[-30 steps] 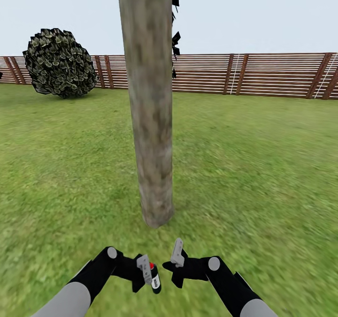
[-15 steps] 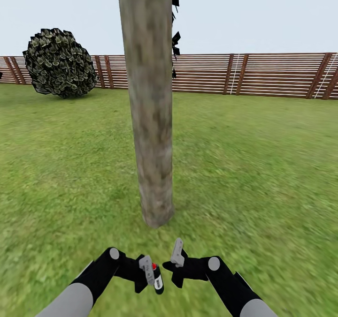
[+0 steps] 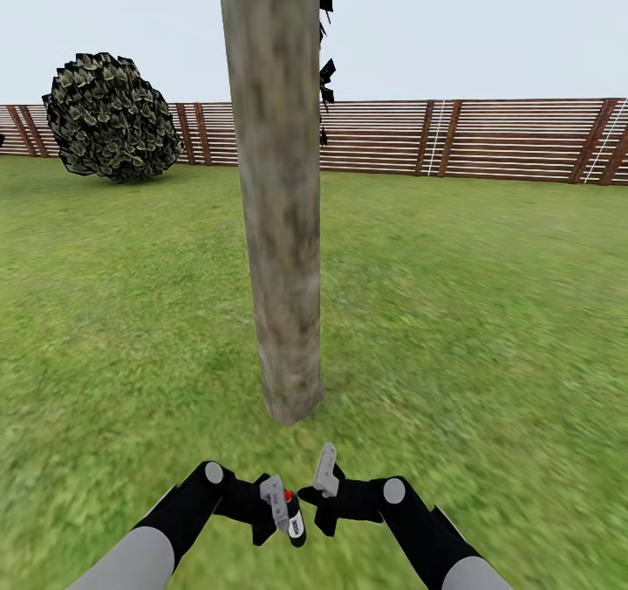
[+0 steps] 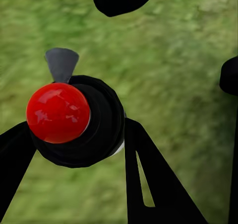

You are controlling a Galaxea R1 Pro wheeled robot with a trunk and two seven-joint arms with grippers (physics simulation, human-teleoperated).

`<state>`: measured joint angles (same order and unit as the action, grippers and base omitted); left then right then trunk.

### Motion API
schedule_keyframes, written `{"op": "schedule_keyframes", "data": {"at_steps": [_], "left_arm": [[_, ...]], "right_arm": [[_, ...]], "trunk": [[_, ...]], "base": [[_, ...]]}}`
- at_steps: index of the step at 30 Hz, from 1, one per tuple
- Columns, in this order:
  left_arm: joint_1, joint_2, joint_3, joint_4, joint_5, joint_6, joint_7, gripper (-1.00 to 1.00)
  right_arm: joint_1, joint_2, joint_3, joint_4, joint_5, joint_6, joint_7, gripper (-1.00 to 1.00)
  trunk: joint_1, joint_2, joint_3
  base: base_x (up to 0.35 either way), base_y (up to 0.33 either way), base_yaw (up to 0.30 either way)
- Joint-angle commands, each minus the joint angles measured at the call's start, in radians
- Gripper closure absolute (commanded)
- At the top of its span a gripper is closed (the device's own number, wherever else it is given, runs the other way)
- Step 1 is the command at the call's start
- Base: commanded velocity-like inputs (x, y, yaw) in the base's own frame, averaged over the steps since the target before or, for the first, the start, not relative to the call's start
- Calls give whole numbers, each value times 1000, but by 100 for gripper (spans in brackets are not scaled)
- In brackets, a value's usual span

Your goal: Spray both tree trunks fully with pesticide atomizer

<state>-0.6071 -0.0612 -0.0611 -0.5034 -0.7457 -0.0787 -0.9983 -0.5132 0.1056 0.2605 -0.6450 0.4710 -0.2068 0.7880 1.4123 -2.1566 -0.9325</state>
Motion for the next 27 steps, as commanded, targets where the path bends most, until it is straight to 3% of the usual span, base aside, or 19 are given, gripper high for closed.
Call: {"op": "schedule_keyframes", "data": {"at_steps": [1, 7, 11, 13, 27], "left_arm": [[0, 0, 1, -1, -8, -9, -3, 100], [0, 3, -6, 0, -8, -15, -11, 100], [-1, 7, -79, 3, -6, -17, -11, 100], [-1, 7, -90, 4, -6, -18, -11, 100], [-3, 8, -92, -6, 3, -19, -11, 100]], "right_arm": [[0, 0, -1, -1, 11, -6, 0, 100], [0, 0, -1, 0, 11, -6, 0, 100], [0, 0, -1, 1, 11, -6, 0, 100], [0, 0, -1, 1, 11, -6, 0, 100], [-1, -1, -1, 1, 11, -6, 0, 100]], "trunk": [[0, 0, -1], [0, 0, -1], [0, 0, -1], [0, 0, -1], [0, 0, -1]], "base": [[0, 0, 0], [0, 0, 0], [0, 0, 0], [0, 0, 0], [0, 0, 0]]}}
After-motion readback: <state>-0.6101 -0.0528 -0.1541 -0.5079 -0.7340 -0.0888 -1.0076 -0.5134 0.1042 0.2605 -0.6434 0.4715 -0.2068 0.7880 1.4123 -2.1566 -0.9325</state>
